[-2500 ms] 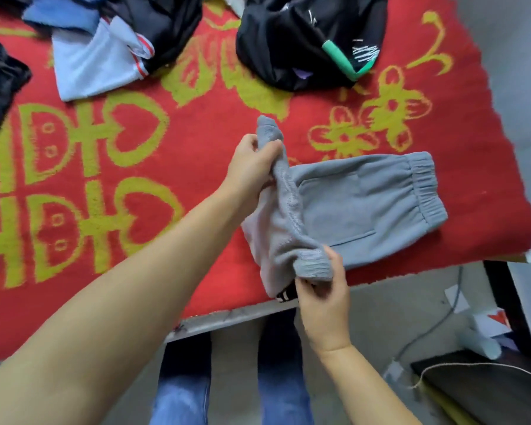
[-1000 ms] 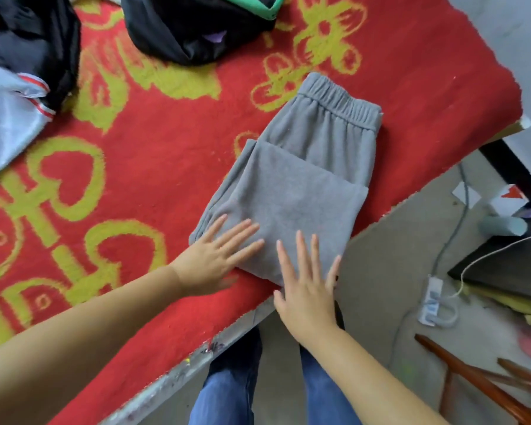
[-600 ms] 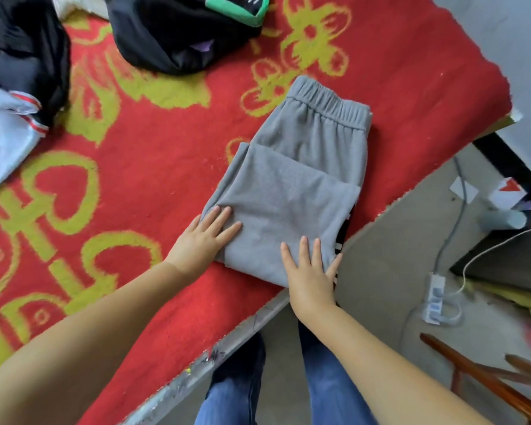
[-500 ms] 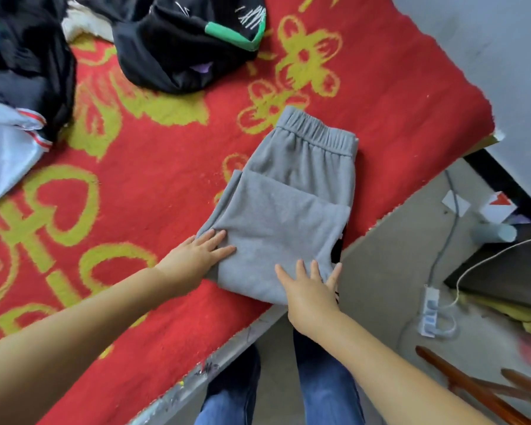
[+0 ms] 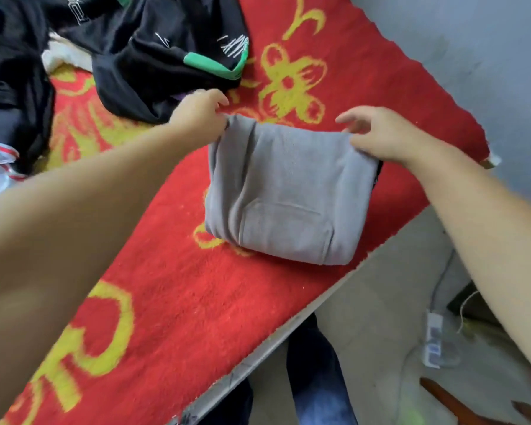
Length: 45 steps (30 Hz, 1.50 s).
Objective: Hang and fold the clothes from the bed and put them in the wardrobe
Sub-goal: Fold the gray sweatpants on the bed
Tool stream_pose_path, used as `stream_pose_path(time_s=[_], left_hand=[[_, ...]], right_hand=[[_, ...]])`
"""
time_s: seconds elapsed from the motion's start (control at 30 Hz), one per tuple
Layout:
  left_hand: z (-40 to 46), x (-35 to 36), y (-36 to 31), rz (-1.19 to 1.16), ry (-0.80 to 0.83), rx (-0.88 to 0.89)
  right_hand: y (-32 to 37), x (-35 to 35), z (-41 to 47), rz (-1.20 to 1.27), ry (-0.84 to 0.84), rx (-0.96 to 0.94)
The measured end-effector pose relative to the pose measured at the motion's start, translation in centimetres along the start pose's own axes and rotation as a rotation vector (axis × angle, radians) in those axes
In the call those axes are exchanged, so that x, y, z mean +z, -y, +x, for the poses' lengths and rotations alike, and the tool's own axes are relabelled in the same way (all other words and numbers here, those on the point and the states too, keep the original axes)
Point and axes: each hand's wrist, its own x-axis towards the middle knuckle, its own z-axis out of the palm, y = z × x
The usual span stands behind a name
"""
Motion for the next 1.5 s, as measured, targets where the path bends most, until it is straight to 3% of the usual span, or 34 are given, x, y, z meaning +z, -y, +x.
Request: stream_pose_path(time_s=[0.07,0.17,0.27,0.37,0.57,0.73,0.87,1.0,1.1,1.23,1.33,1.43,1.5], left_hand=[[-0.8,3.3,-1.1,0.01,-0.095,0.022],[-5.0,8.6,-3.0,-0.062,-0.083,-0.015],[-8.6,11.5,-1.7,-0.4,-0.135,-0.467],[-10.4,12.4,-0.7,-0.561,-0.175,-0.618],[-10.0,11.6,0.6,-0.545,-0.331,-0.491],[-11.4,13.2,2.5,-0.389,-0.168,-0.55],[-6.6,10.1,2.3,-0.394,-0.292,-0.347],[0.7,9.2,-1.2,-0.2,-0.059,-0.373],[3.7,9.5,-1.9,-0.137,0.06,-0.431],[4.6,9.7,1.6,-0.517,-0.13,-0.437],[3.3,11.4,3.1,-0.715,-0.138,-0.504],[2.9,11.2,2.5,-0.641,-0.211,-0.522],[1.3,9.5,1.7,-0.371,-0.324,-0.314]], right_hand=[[-0.1,2.2,1.5,-0.212,-0.144,0.06],[1.3,8.7,-1.0,-0.288,-0.144,0.174],[0.3,13.4,-5.0,-0.025,-0.33,0.391],[-1.7,14.4,-6.6,0.327,-0.512,0.63],[-2.9,13.9,-6.4,0.398,-0.612,0.537],[-5.6,14.8,-7.4,0.436,-0.368,0.589],[-5.7,9.8,-3.5,0.45,-0.558,0.495],[-4.7,8.3,2.3,0.342,-0.34,0.588],[-4.8,8.5,3.9,0.307,-0.324,0.588],[-7.7,8.4,3.3,0.304,-0.497,0.566],[-8.5,9.0,3.5,0.38,-0.467,0.64],[-8.0,8.4,3.8,0.332,-0.41,0.658],[-7.3,7.0,1.9,0.129,-0.421,0.577]])
